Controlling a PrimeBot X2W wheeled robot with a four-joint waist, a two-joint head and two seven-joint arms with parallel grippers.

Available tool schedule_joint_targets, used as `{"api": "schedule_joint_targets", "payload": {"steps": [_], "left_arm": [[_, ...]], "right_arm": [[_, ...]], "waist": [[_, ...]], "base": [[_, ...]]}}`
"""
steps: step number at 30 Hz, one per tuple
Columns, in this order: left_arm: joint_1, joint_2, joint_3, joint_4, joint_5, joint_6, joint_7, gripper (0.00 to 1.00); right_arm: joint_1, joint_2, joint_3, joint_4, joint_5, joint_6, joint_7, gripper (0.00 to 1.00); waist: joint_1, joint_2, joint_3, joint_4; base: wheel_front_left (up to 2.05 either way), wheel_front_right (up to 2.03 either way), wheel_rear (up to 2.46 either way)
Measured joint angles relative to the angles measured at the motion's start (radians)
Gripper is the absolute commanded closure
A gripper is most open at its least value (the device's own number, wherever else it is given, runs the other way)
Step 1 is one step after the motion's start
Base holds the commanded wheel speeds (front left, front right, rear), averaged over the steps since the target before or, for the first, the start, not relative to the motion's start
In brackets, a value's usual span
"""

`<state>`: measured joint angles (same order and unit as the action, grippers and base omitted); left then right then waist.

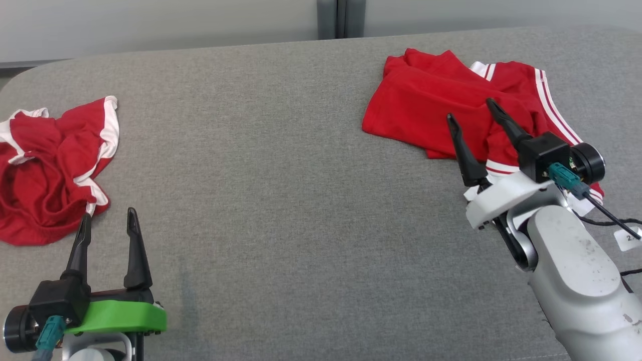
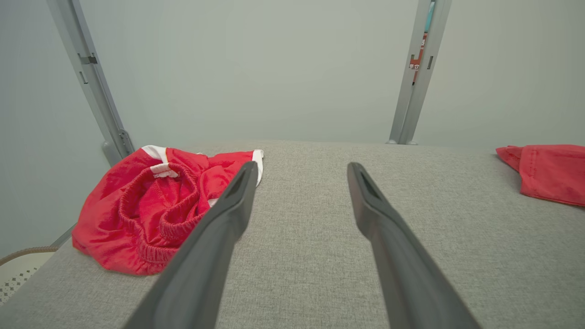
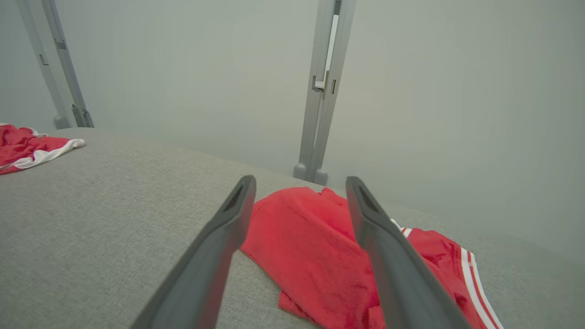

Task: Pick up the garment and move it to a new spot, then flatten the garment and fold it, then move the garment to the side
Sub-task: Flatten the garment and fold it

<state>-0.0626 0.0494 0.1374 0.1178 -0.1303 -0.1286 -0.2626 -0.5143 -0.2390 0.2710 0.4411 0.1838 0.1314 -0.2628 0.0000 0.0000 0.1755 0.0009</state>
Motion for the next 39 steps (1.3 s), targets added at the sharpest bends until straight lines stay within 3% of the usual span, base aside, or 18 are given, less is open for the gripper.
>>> {"api": "schedule_joint_targets", "payload": {"steps": [10,23,31,39], "left_arm": [[-0.020,0.000,-0.043,0.013,-0.037,0.000,0.000,0.00],[-0.057,0.000,-0.101,0.019,-0.072,0.010,0.000,0.00],[-0.071,0.000,-0.113,0.016,-0.089,0.015,0.000,0.00],[-0.093,0.000,-0.125,0.016,-0.095,0.018,0.000,0.00]], "right_arm": [[-0.238,0.027,0.159,0.289,-0.013,0.000,0.052,0.00],[-0.425,0.030,0.234,0.659,-0.031,0.000,0.105,0.00],[-0.473,0.037,0.270,0.783,-0.049,0.000,0.133,0.00],[-0.526,0.028,0.289,0.820,-0.110,0.000,0.183,0.00]], "waist": [[0.0000,0.0000,0.020,0.077],[0.0000,0.0000,0.087,0.199],[0.0000,0.0000,0.135,0.241],[0.0000,0.0000,0.162,0.251]], "base": [[0.00,0.00,0.00],[0.00,0.00,0.00],[0.00,0.00,0.00],[0.00,0.00,0.00]]}}
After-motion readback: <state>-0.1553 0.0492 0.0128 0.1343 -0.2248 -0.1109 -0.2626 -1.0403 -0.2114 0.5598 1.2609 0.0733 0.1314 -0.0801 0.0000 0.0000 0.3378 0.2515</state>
